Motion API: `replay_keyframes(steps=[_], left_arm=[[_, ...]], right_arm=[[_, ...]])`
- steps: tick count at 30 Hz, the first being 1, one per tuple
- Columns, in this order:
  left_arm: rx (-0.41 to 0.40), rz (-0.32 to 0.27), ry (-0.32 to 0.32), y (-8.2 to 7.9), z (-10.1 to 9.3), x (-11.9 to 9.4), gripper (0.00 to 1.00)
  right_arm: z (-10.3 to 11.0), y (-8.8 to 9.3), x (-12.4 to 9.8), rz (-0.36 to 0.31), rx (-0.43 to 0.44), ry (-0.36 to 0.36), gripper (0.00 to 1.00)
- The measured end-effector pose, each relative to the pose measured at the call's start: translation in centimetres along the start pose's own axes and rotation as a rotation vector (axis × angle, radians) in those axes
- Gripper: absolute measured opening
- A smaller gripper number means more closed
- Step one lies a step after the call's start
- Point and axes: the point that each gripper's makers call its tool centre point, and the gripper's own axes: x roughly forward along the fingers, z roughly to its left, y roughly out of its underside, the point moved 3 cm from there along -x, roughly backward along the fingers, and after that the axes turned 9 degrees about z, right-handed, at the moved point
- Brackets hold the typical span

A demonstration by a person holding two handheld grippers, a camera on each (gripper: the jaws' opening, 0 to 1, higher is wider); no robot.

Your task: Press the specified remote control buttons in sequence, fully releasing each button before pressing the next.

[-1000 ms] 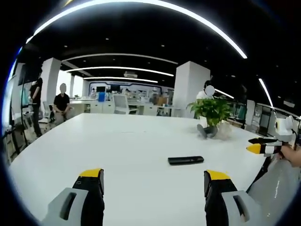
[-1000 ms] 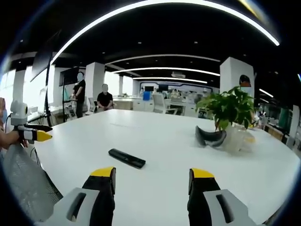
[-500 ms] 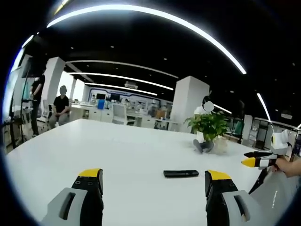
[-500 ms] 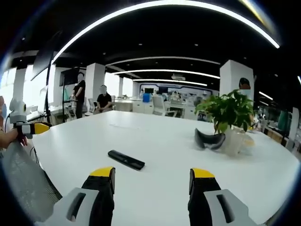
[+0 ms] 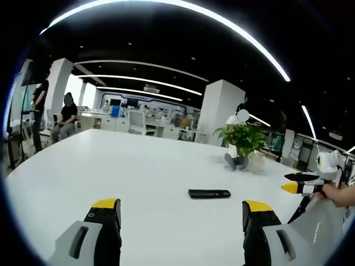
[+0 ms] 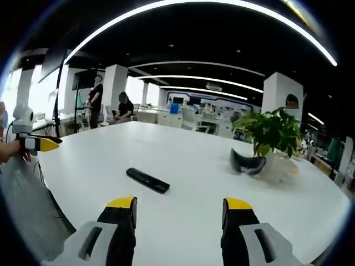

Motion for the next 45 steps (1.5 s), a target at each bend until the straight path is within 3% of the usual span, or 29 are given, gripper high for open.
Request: replay_keyframes(steps=[2, 4, 6, 8, 9, 11, 12, 15, 18, 19, 21, 23, 25, 29, 31, 32, 38, 42, 45], left_arm=[[-0.002, 0.015, -0.028, 0.3, 0.3, 0.0, 0.96], [-0.017, 0.094, -0.091, 1.3, 1.2, 0.2, 0.97], [-0.019, 0.1, -0.068, 1.3, 0.9, 0.5, 0.95], [0.003, 0.092, -0.069, 1.2, 0.7, 0.3, 0.95], [0.008, 0.097, -0.064, 1.3, 0.6, 0.4, 0.97], [-0.006, 0.161, 0.012, 2.1, -0.3, 0.8, 1.0], [-0.021, 0.172, 0.083, 2.3, -1.3, 1.0, 1.0], [-0.042, 0.21, 0.118, 2.7, -1.7, 1.0, 1.0], [-0.069, 0.269, 0.182, 3.1, -1.9, 1.3, 1.0], [-0.056, 0.282, 0.215, 3.2, -2.1, 1.5, 1.0], [-0.027, 0.376, 0.249, 3.8, -2.4, 1.9, 1.0], [0.029, 0.401, 0.245, 3.6, -2.4, 2.7, 1.0], [0.075, 0.435, 0.286, 3.6, -2.9, 3.0, 1.0], [0.138, 0.537, 0.405, 3.9, -4.2, 3.9, 0.89], [0.147, 0.567, 0.416, 3.8, -4.8, 4.5, 0.89], [0.15, 0.613, 0.429, 4.0, -4.2, 4.7, 0.89], [0.194, 0.655, 0.461, 3.8, -3.7, 7.0, 0.88], [0.208, 0.685, 0.497, 3.5, -3.7, 8.7, 0.88], [0.183, 0.734, 0.538, 3.3, -3.9, 10.2, 0.88]], right_arm=[[0.2, 0.1, 0.1, 0.015, 0.034, -0.009, 0.64], [0.5, 0.5, 0.4, 0.039, 0.026, -0.033, 0.63], [0.4, 0.3, 0.2, 0.024, 0.03, -0.029, 0.62], [-0.1, -0.4, -0.1, -0.032, 0.063, -0.012, 0.64], [-0.2, -0.3, -0.1, -0.024, 0.089, -0.013, 0.65], [-0.4, 0.4, 0.2, 0.02, 0.129, -0.024, 0.66], [-0.2, 0.2, 0.2, 0.01, 0.122, -0.032, 0.67], [0.3, -0.1, 0.1, -0.009, 0.073, -0.044, 0.68], [0.3, 0.0, 0.3, 0.0, 0.08, -0.048, 0.71], [0.2, 0.0, 0.3, -0.003, 0.08, -0.043, 0.71], [0.0, -0.1, 0.1, -0.011, 0.085, -0.033, 0.7], [-0.1, 0.3, 0.2, 0.019, 0.1, -0.031, 0.7], [0.0, 0.7, 0.4, 0.046, 0.085, -0.036, 0.68], [0.6, 0.5, 0.3, 0.042, 0.059, -0.065, 0.65], [0.5, 0.8, 0.4, 0.058, 0.061, -0.06, 0.65], [0.6, 0.9, 0.4, 0.064, 0.067, -0.063, 0.65], [0.4, 1.2, 0.4, 0.082, 0.05, -0.052, 0.64], [0.1, 2.1, 0.5, 0.136, 0.019, -0.035, 0.6], [0.4, 1.5, 0.4, 0.098, 0.051, -0.065, 0.61]])
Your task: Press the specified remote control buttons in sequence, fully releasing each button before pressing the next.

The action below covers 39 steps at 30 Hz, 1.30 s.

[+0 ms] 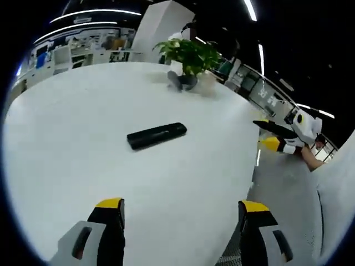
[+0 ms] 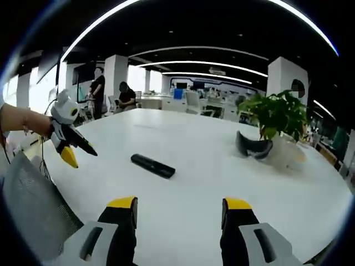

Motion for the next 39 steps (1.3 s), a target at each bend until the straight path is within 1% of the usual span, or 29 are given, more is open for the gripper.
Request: replay_keyframes(steps=[2, 4, 8, 9, 10, 11, 12, 14, 15, 17, 18, 20, 22, 23, 24, 25, 27, 28, 30, 32, 33, 34, 35, 36, 38, 39], left_arm=[[0.004, 0.008, 0.015, -0.9, 0.3, 0.4, 0.87], [0.019, 0.026, 0.018, -1.5, 0.8, 0.7, 0.87], [0.097, 0.073, -0.007, -3.1, 2.0, 1.7, 0.86], [0.116, 0.093, -0.013, -3.5, 2.4, 2.1, 0.86], [0.134, 0.104, -0.014, -3.7, 2.6, 2.3, 0.86], [0.153, 0.114, -0.015, -4.0, 2.7, 2.6, 0.86], [0.18, 0.142, -0.02, -4.2, 2.9, 3.0, 0.86], [0.193, 0.172, -0.019, -4.7, 3.2, 3.6, 0.86], [0.197, 0.18, -0.023, -4.9, 3.4, 3.8, 0.86], [0.222, 0.2, -0.024, -5.3, 3.6, 4.2, 0.86], [0.243, 0.223, -0.029, -5.5, 3.7, 4.5, 0.86], [0.3, 0.249, -0.054, -6.2, 4.3, 4.9, 0.86], [0.341, 0.271, -0.076, -6.7, 5.0, 5.4, 0.85], [0.345, 0.272, -0.072, -7.0, 5.0, 5.6, 0.84], [0.335, 0.261, -0.067, -7.4, 5.0, 5.7, 0.83], [0.317, 0.243, -0.048, -7.9, 5.0, 6.0, 0.83], [0.31, 0.231, -0.035, -8.5, 5.1, 6.6, 0.82], [0.317, 0.236, -0.035, -8.7, 5.1, 6.8, 0.82], [0.379, 0.278, -0.057, -8.7, 5.3, 7.3, 0.81], [0.42, 0.319, -0.067, -8.6, 5.6, 7.8, 0.79], [0.441, 0.337, -0.056, -8.5, 5.7, 8.0, 0.79], [0.449, 0.328, -0.038, -8.7, 5.7, 8.3, 0.79], [0.439, 0.329, -0.033, -8.7, 5.9, 8.4, 0.79], [0.423, 0.343, -0.027, -8.7, 6.2, 8.7, 0.77], [0.425, 0.36, -0.033, -8.7, 6.5, 9.1, 0.74], [0.431, 0.372, -0.053, -8.6, 6.7, 8.9, 0.69]], right_arm=[[-0.2, 0.2, 0.0, 0.01, 0.009, 0.007, 0.63], [-0.2, 0.3, 0.1, 0.021, 0.007, 0.01, 0.62], [-0.1, 0.5, 0.1, 0.034, 0.001, 0.004, 0.59], [-0.1, 0.6, 0.2, 0.038, -0.002, 0.005, 0.58], [-0.1, 0.7, 0.3, 0.049, -0.006, 0.007, 0.58], [-0.2, 1.1, 0.4, 0.07, -0.012, 0.012, 0.57], [-0.4, 1.9, 0.5, 0.13, -0.029, 0.017, 0.55], [-0.4, 2.9, 0.7, 0.195, -0.068, 0.022, 0.55], [-0.3, 3.1, 0.8, 0.209, -0.082, 0.021, 0.54], [-0.2, 3.0, 0.9, 0.205, -0.089, 0.019, 0.53], [-0.2, 3.0, 0.9, 0.204, -0.088, 0.019, 0.52], [-0.3, 2.9, 0.8, 0.197, -0.073, 0.013, 0.48], [-0.3, 2.8, 0.8, 0.192, -0.066, 0.011, 0.47], [-0.3, 2.9, 0.8, 0.194, -0.067, 0.013, 0.47], [-0.4, 3.0, 0.8, 0.2, -0.069, 0.015, 0.47], [-0.4, 3.0, 0.8, 0.205, -0.071, 0.016, 0.47], [-0.4, 3.1, 0.8, 0.206, -0.07, 0.018, 0.46], [-0.5, 3.1, 0.8, 0.206, -0.068, 0.019, 0.45], [-0.5, 3.1, 0.8, 0.207, -0.063, 0.017, 0.43], [-0.5, 3.1, 0.7, 0.204, -0.064, 0.016, 0.43], [-0.5, 3.1, 0.7, 0.204, -0.063, 0.018, 0.42], [-0.6, 3.0, 0.7, 0.202, -0.061, 0.022, 0.42], [-0.7, 2.9, 0.7, 0.195, -0.052, 0.026, 0.42], [-0.8, 2.9, 0.7, 0.187, -0.019, 0.02, 0.42], [-0.7, 3.1, 0.7, 0.197, -0.014, 0.015, 0.43], [-0.7, 3.1, 0.7, 0.201, -0.022, 0.016, 0.42]])
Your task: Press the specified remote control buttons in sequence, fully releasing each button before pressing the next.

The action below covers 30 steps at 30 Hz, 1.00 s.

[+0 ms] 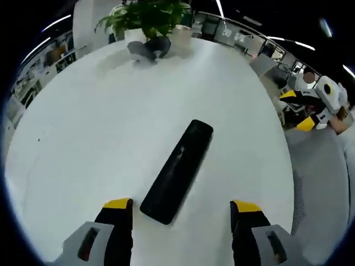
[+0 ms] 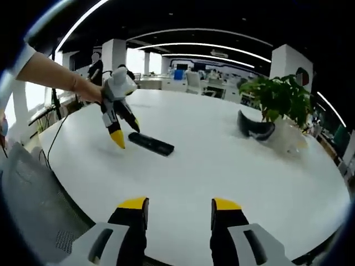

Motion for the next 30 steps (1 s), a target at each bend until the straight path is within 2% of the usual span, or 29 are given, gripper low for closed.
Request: replay_keyframes(steps=[1, 2, 4, 6, 7, 8, 11, 14, 15, 16, 19, 23, 27, 30], left_arm=[[0.046, -0.001, -0.03, -0.4, 0.5, 0.0, 0.67], [0.046, 0.009, -0.032, -0.4, 0.5, 0.2, 0.65], [0.096, 0.018, -0.054, -0.6, 0.7, 0.3, 0.63], [0.223, 0.078, -0.117, -0.2, 1.3, 0.4, 0.58], [0.255, 0.02, -0.094, -1.2, 0.9, 0.6, 0.57], [0.2, 0.048, -0.079, -0.6, 0.6, 0.4, 0.55], [0.205, 0.031, -0.08, -0.6, 0.6, 0.3, 0.51], [0.275, 0.053, -0.083, -0.5, 0.4, 0.1, 0.26], [0.321, 0.054, -0.104, -0.8, 0.3, 0.2, 0.26], [0.269, 0.053, -0.092, -0.6, -0.2, 0.2, 0.25], [0.218, 0.051, -0.084, -0.5, 0.0, 0.2, 0.25], [0.212, 0.053, -0.086, -0.3, 0.1, 0.3, 0.24], [0.258, 0.096, -0.09, 0.1, -0.8, 0.2, 0.24], [0.259, 0.1, -0.094, 0.3, -1.1, 0.2, 0.24]], right_arm=[[0.0, 0.0, 0.0, 0.004, -0.013, 0.003, 0.41], [0.0, 0.0, 0.0, 0.004, -0.013, 0.004, 0.4], [-0.1, 0.1, 0.0, 0.006, -0.006, 0.005, 0.39], [-0.2, 0.1, -0.1, 0.003, -0.001, 0.01, 0.38], [-0.2, 0.1, -0.1, 0.003, 0.001, 0.009, 0.38], [-0.1, 0.1, -0.1, 0.005, 0.001, 0.008, 0.37], [-0.1, 0.2, -0.1, 0.009, -0.008, 0.011, 0.35], [-0.2, 0.1, -0.2, 0.005, -0.014, 0.02, 0.35], [-0.2, 0.1, -0.2, 0.005, -0.013, 0.02, 0.35], [-0.2, 0.1, -0.1, 0.006, -0.013, 0.019, 0.34], [-0.2, 0.2, -0.2, 0.012, -0.021, 0.024, 0.34], [-0.2, 0.2, -0.2, 0.011, -0.024, 0.026, 0.34], [-0.2, 0.4, -0.1, 0.026, -0.034, 0.025, 0.31], [-0.1, 0.4, -0.1, 0.032, -0.045, 0.027, 0.3]])
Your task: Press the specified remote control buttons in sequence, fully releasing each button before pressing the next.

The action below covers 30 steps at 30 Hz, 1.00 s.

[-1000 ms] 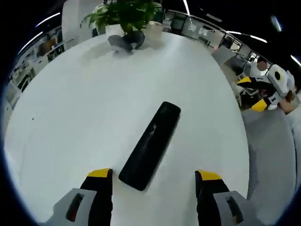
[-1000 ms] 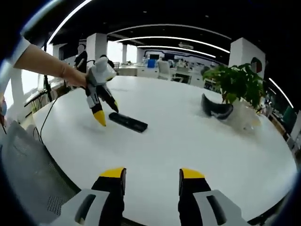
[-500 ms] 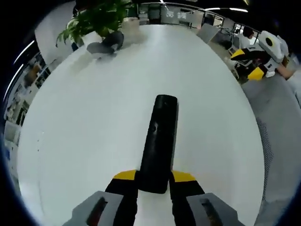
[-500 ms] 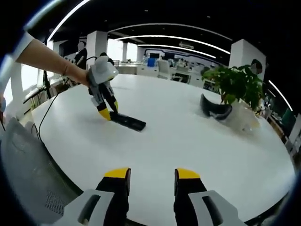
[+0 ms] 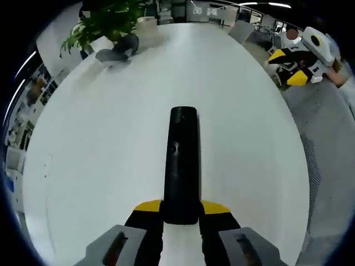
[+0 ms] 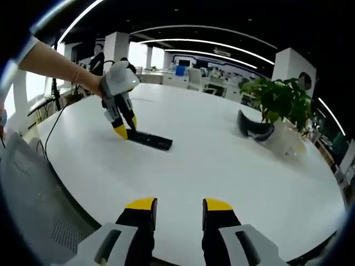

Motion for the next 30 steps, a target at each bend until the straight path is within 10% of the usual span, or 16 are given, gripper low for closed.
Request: replay_keyframes(steps=[30], left_arm=[[0.021, 0.075, -0.013, 0.8, -4.1, -0.3, 0.24]], right_arm=[[0.5, 0.0, 0.1, 0.008, -0.043, -0.025, 0.22]])
